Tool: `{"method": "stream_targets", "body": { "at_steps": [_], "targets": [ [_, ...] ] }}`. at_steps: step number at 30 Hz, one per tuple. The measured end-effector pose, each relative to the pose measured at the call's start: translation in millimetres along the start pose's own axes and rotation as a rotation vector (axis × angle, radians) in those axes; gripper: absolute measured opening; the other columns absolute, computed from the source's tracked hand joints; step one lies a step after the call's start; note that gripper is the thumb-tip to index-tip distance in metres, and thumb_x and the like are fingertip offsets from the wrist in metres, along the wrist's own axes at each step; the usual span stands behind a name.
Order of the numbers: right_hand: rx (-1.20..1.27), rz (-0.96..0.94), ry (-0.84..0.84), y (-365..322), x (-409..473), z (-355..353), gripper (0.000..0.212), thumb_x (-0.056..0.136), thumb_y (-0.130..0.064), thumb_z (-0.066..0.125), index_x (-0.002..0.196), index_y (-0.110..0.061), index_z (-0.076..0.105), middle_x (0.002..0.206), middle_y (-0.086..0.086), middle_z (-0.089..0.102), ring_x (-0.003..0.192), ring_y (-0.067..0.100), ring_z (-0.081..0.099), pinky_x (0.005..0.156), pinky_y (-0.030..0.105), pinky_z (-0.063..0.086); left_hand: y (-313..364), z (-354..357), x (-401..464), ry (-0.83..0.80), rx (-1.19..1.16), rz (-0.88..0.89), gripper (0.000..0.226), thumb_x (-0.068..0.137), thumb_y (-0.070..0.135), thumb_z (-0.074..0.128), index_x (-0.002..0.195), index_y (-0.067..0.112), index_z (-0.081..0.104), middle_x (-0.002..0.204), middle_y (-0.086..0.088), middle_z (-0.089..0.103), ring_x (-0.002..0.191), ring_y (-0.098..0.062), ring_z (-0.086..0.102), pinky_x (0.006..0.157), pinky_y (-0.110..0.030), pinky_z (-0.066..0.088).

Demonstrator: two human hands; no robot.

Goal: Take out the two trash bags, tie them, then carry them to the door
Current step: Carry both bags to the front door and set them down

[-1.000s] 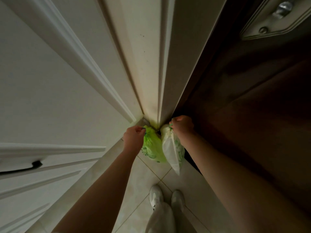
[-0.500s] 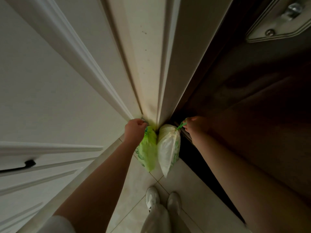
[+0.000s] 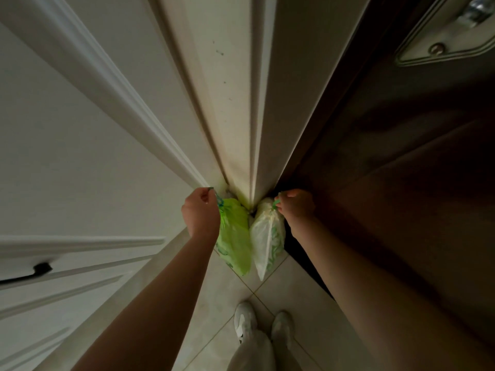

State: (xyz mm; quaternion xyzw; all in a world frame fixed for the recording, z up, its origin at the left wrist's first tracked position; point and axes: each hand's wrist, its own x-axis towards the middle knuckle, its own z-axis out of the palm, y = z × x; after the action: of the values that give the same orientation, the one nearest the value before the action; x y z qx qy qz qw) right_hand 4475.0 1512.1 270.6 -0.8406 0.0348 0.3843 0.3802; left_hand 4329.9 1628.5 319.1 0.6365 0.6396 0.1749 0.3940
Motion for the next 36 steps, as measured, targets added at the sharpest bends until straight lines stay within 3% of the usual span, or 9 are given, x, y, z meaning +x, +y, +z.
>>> {"method": "stream_targets", "body": {
  "at_steps": [5, 10, 13, 17, 22, 25, 32, 36],
  "targets": [
    [0.012, -0.013, -0.015, 5, 6, 1, 0.022, 0.082, -0.022, 0.057, 0.089, -0.007, 0.071, 0.099, 0.019, 0.072, 0.096, 0.037, 0.068, 0.089, 0.050, 0.054, 3, 5, -3, 0.112, -0.069, -0.025, 0.021, 0.090, 0.018, 0.056, 0.100, 0.008, 0.072, 0.088, -0.008, 0.072, 0.083, -0.021, 0.065, 0.076, -0.031, 0.051],
    [-0.003, -0.041, -0.022, 1, 10, -2, 0.016, 0.069, -0.032, 0.054, 0.069, -0.019, 0.064, 0.096, 0.018, 0.073, 0.094, 0.037, 0.068, 0.087, 0.051, 0.055, 4, 10, -4, 0.108, -0.088, -0.056, 0.021, 0.091, 0.018, 0.056, 0.101, 0.008, 0.071, 0.088, -0.006, 0.071, 0.081, -0.018, 0.062, 0.074, -0.028, 0.048],
    [-0.013, -0.055, -0.050, 1, 13, -1, 0.027, 0.073, -0.031, 0.056, 0.084, -0.010, 0.071, 0.096, 0.017, 0.073, 0.094, 0.036, 0.068, 0.087, 0.051, 0.055, 1, 20, -4, -0.036, -0.060, -0.026, 0.020, 0.089, 0.019, 0.058, 0.099, 0.010, 0.073, 0.088, -0.006, 0.072, 0.081, -0.017, 0.064, 0.073, -0.026, 0.047],
    [-0.012, -0.091, -0.072, -3, 11, 2, 0.025, 0.081, -0.026, 0.059, 0.093, -0.007, 0.071, 0.099, 0.018, 0.073, 0.096, 0.035, 0.068, 0.089, 0.050, 0.055, 1, 37, -6, -0.161, -0.055, 0.054, 0.018, 0.087, 0.016, 0.062, 0.096, 0.009, 0.075, 0.084, -0.005, 0.073, 0.076, -0.014, 0.065, 0.071, -0.026, 0.050],
    [-0.029, -0.220, 0.010, -1, 11, 11, 0.019, 0.083, -0.014, 0.061, 0.081, 0.003, 0.070, 0.086, 0.026, 0.072, 0.084, 0.041, 0.070, 0.080, 0.057, 0.055, -5, 45, -4, -0.199, 0.002, 0.103, 0.018, 0.086, 0.017, 0.063, 0.096, 0.009, 0.076, 0.086, -0.006, 0.075, 0.076, -0.013, 0.065, 0.070, -0.019, 0.042],
    [-0.100, -0.266, 0.039, 6, 9, 13, 0.020, 0.083, -0.009, 0.063, 0.078, 0.010, 0.068, 0.080, 0.030, 0.071, 0.078, 0.044, 0.069, 0.075, 0.060, 0.054, -19, 44, -1, -0.249, 0.119, 0.093, 0.018, 0.085, 0.015, 0.064, 0.095, 0.008, 0.076, 0.089, -0.010, 0.076, 0.084, -0.022, 0.069, 0.072, -0.021, 0.044],
    [-0.398, -0.348, 0.002, 7, -8, 5, 0.018, 0.085, -0.007, 0.058, 0.097, 0.001, 0.069, 0.101, 0.022, 0.071, 0.099, 0.037, 0.065, 0.084, 0.039, 0.050, -26, 35, 0, -0.324, 0.251, 0.131, 0.018, 0.086, 0.015, 0.060, 0.091, 0.006, 0.075, 0.088, -0.012, 0.075, 0.086, -0.027, 0.067, 0.077, -0.027, 0.047],
    [-0.594, -0.417, -0.024, 9, -16, 0, 0.021, 0.089, -0.010, 0.055, 0.106, -0.001, 0.064, 0.109, 0.022, 0.068, 0.107, 0.038, 0.061, 0.088, 0.041, 0.050, -25, 27, -3, -0.380, 0.340, 0.198, 0.018, 0.087, 0.013, 0.058, 0.085, 0.002, 0.072, 0.087, -0.016, 0.072, 0.086, -0.030, 0.065, 0.074, -0.027, 0.041]
  ]
}}
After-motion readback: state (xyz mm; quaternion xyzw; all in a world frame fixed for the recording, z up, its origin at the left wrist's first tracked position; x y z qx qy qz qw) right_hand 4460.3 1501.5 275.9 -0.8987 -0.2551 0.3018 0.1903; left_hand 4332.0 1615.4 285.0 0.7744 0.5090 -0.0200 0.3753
